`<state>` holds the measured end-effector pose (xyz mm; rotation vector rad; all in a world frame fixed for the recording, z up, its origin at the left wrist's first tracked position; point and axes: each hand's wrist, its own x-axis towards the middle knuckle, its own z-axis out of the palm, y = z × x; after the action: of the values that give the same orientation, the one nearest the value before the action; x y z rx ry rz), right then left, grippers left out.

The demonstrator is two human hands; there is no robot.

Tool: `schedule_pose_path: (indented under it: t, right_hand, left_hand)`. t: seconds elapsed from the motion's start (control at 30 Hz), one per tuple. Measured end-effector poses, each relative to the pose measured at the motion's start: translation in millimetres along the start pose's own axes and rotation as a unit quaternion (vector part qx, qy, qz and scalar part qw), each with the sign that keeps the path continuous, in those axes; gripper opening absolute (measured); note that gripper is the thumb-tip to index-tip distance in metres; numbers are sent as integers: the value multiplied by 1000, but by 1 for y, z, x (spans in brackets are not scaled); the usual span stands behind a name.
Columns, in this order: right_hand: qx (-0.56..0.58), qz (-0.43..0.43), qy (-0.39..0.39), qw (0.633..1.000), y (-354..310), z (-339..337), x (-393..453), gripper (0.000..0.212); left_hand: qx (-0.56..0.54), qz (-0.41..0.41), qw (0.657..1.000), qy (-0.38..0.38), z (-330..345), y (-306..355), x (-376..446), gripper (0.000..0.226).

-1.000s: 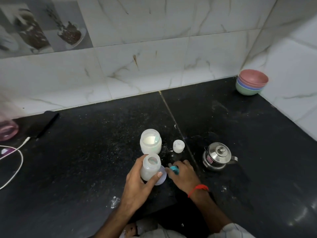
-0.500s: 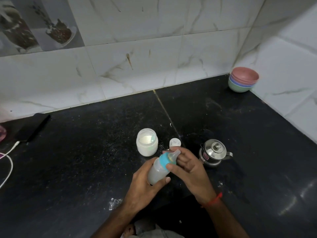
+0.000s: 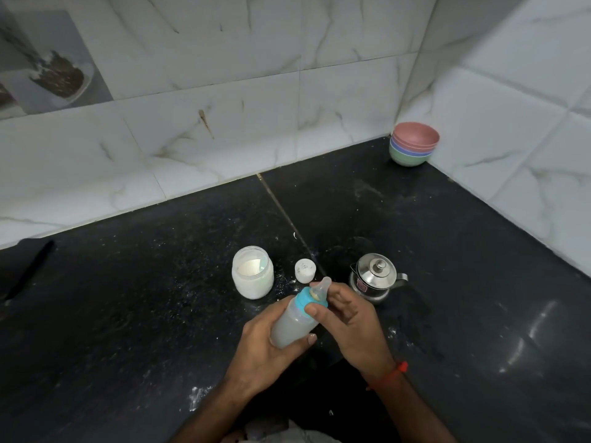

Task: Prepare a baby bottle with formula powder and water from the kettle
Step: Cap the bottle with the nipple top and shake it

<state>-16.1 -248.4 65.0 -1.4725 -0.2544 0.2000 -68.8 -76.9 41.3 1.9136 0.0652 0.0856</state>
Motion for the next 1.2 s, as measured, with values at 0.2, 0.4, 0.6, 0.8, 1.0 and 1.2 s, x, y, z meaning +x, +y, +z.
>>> schedule_pose_path:
  t: [0.2,0.4,0.6,0.8,1.0,1.2]
  right_hand:
    - [-14,-17,44,999,-1,0,-4,30]
    - [-16,-17,50,999,-1,3,-6,36]
    - [0,-20,41,999,3,-6,-7,59]
    - [-15,7,-25,1000,2,-8,-12,71]
    - [-20,16,64,998,5,-5,-14,68]
    - [-20,-16,31,999,5,-7,-15,65]
  left_hand:
    - [17,12,999,-28,2,7,6,61]
    - [-6,9,1000,-22,8,10,8,58]
    - [8,15,1000,-20,5,9,13,61]
    - [23,25,999,-32,11,16,11,58]
    - [25,18,999,-43,13,13,10,60]
    - [26,13,999,-45,14,13,11,57]
